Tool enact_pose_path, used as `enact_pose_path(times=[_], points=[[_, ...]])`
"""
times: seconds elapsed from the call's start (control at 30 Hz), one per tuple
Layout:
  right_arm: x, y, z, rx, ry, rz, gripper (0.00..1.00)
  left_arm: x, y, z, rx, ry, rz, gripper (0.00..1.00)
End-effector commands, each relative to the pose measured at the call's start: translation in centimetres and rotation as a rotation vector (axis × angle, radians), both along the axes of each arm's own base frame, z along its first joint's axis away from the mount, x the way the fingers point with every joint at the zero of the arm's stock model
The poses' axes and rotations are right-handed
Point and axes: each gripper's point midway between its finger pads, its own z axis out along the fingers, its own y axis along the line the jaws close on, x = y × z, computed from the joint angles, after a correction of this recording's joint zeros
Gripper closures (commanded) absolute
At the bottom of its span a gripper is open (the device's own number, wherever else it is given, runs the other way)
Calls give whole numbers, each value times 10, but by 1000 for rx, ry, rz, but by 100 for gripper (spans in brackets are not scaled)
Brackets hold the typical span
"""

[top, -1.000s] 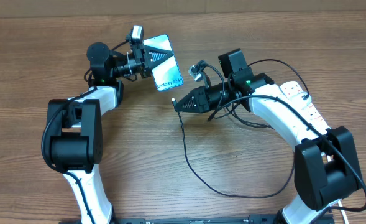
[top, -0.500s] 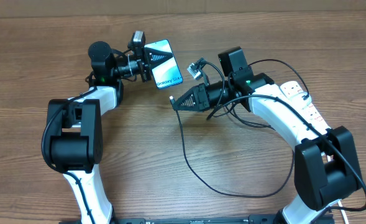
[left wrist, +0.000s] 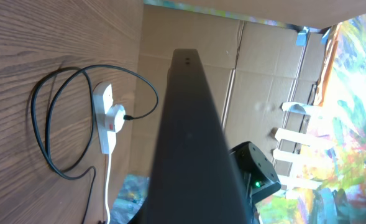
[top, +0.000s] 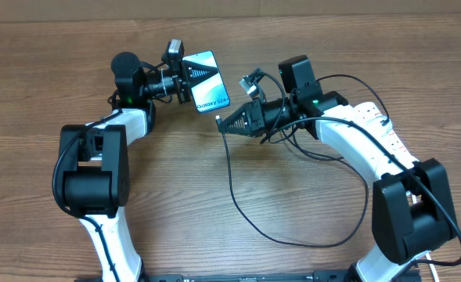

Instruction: Plug charger to phone and switch on socket

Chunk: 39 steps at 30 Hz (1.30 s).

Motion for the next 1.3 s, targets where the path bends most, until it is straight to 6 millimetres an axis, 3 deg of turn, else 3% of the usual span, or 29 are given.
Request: enact_pose_path(times=[0.0, 0.6, 1.27], points=[[5, -1, 6, 8, 7, -22, 96, 0, 0, 8, -5, -11, -17, 96], [19, 0, 5, -15, 11, -86, 96, -2, -10, 8, -6, -10, -23, 96], [20, -1, -3, -39, 52, -103, 96, -2, -10, 8, -6, -10, -22, 96]])
